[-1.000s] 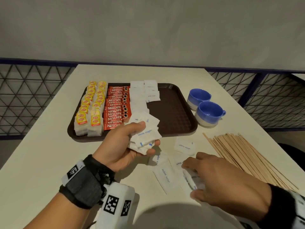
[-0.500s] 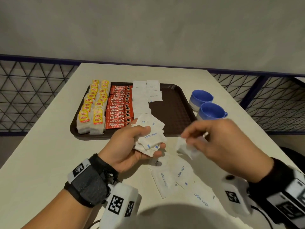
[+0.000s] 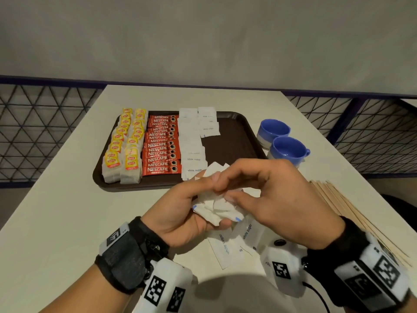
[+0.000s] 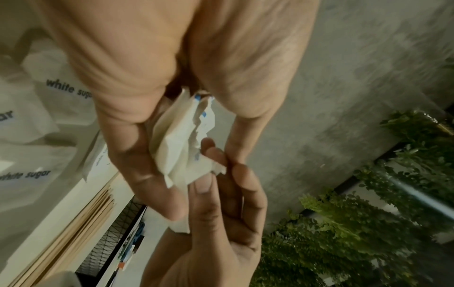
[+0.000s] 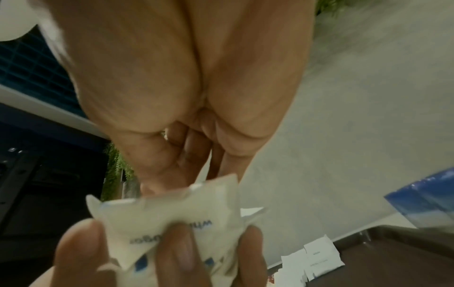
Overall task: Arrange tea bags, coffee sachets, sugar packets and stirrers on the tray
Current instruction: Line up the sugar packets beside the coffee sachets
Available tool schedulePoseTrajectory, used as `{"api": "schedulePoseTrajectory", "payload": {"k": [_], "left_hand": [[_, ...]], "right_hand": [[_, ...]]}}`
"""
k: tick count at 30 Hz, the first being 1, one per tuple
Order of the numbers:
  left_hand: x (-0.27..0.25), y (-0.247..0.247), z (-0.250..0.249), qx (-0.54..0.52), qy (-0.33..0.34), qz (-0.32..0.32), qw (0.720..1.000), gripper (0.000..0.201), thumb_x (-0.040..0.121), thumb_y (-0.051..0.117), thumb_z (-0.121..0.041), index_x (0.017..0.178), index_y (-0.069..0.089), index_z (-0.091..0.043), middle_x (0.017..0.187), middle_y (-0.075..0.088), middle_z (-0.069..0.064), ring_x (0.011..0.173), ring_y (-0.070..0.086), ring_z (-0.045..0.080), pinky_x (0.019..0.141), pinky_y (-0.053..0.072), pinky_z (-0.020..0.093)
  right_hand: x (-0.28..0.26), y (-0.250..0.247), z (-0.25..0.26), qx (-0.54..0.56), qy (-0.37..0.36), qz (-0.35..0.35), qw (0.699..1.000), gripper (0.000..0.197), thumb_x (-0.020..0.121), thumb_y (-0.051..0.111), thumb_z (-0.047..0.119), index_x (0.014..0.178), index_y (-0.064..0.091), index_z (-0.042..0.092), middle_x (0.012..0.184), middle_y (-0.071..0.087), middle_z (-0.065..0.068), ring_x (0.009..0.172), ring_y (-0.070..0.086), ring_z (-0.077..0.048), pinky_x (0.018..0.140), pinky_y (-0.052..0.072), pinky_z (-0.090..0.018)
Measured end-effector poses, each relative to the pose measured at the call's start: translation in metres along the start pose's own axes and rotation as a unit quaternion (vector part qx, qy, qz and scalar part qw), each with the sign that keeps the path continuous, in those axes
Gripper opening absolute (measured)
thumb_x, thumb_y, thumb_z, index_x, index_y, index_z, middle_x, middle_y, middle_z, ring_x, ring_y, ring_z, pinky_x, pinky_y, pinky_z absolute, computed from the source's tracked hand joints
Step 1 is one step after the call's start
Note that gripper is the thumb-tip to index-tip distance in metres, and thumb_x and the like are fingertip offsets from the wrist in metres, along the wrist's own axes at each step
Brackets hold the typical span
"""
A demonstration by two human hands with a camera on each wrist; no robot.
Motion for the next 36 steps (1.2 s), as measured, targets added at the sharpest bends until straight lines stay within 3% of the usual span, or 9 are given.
{"api": "schedulePoseTrajectory", "payload": {"k": [6,9,11,14,16,21,26,30,36], "left_hand": [[-0.003,0.0,-0.002,0.056,0.042,-0.023,0.997,0.055,0.088,0.066,0.001,0.14,0.052,-0.007,0.121,0.068,0.015,0.09,0.069,0.027,0.054,0.056,0.028],[-0.004,-0.01,-0.006,0.046,0.054,-0.078,0.994,0.061,0.084,0.066,0.006,0.142,0.052,-0.002,0.121,0.07,0.02,0.093,0.073,0.032,0.054,0.057,0.03],[-0.004,-0.016,-0.012,0.035,0.07,-0.12,0.99,0.062,0.082,0.069,0.009,0.142,0.053,0.001,0.125,0.07,0.024,0.094,0.075,0.034,0.058,0.06,0.031],[-0.005,-0.024,-0.021,0.032,0.09,-0.175,0.98,0.06,0.078,0.066,0.003,0.137,0.057,0.003,0.125,0.07,0.026,0.092,0.076,0.034,0.055,0.061,0.032],[-0.005,-0.028,-0.025,0.04,0.096,-0.189,0.977,0.058,0.077,0.066,0.001,0.134,0.059,0.008,0.121,0.071,0.027,0.093,0.076,0.035,0.057,0.061,0.032],[-0.008,-0.035,-0.034,0.057,0.108,-0.204,0.971,0.054,0.081,0.065,-0.002,0.133,0.058,0.01,0.12,0.073,0.023,0.095,0.077,0.031,0.06,0.061,0.031],[-0.009,-0.038,-0.036,0.055,0.116,-0.221,0.967,0.054,0.08,0.065,-0.001,0.134,0.061,0.002,0.125,0.072,0.021,0.098,0.076,0.033,0.059,0.06,0.031],[-0.011,-0.039,-0.042,0.05,0.13,-0.235,0.962,0.054,0.078,0.065,0.0,0.132,0.063,-0.006,0.123,0.074,0.017,0.097,0.077,0.032,0.057,0.06,0.031],[-0.013,-0.039,-0.044,0.052,0.129,-0.243,0.96,0.056,0.081,0.066,0.001,0.136,0.061,-0.003,0.121,0.074,0.016,0.097,0.077,0.031,0.06,0.062,0.033]], "right_hand": [[0.0,-0.012,-0.007,0.103,0.006,-0.081,0.991,0.028,0.082,0.078,-0.009,0.093,0.071,0.015,0.105,0.067,-0.011,0.101,0.069,-0.03,0.08,0.061,-0.054],[-0.013,-0.036,-0.006,0.054,0.022,-0.09,0.994,0.025,0.084,0.077,-0.008,0.09,0.072,0.015,0.091,0.072,-0.001,0.085,0.071,-0.02,0.08,0.061,-0.046],[-0.027,-0.035,-0.015,-0.093,0.098,0.019,0.991,0.02,0.085,0.08,0.011,0.09,0.073,0.029,0.087,0.072,0.01,0.077,0.07,-0.01,0.077,0.06,-0.04],[-0.06,-0.014,-0.041,-0.304,0.224,0.24,0.894,0.041,0.08,0.079,0.056,0.115,0.062,0.044,0.097,0.065,0.02,0.088,0.062,-0.001,0.076,0.052,-0.019],[-0.077,-0.002,-0.049,-0.348,0.246,0.306,0.851,0.057,0.083,0.071,0.067,0.129,0.048,0.044,0.11,0.058,0.02,0.097,0.056,-0.003,0.081,0.047,-0.018],[-0.085,0.009,-0.066,-0.303,0.244,0.307,0.869,0.067,0.083,0.08,0.053,0.136,0.041,0.042,0.106,0.056,0.015,0.092,0.054,-0.006,0.075,0.043,-0.02],[-0.065,-0.005,-0.066,-0.252,0.237,0.29,0.892,0.03,0.081,0.085,0.044,0.098,0.069,0.025,0.08,0.065,0.002,0.069,0.057,-0.006,0.066,0.048,-0.021],[-0.03,-0.01,-0.052,-0.242,0.19,0.232,0.923,0.033,0.076,0.09,0.044,0.1,0.073,0.029,0.084,0.062,0.012,0.074,0.057,-0.001,0.067,0.045,-0.012],[0.0,0.027,-0.059,-0.287,0.105,0.312,0.9,0.054,0.079,0.09,0.025,0.124,0.063,0.036,0.119,0.053,0.018,0.084,0.049,0.004,0.069,0.038,-0.007]]}}
Point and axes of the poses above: each hand's wrist, its own x-axis towards the middle knuckle, its own y-axis out of the palm, z = x × y, the point moved 6 cm from there along x, towards the middle knuckle
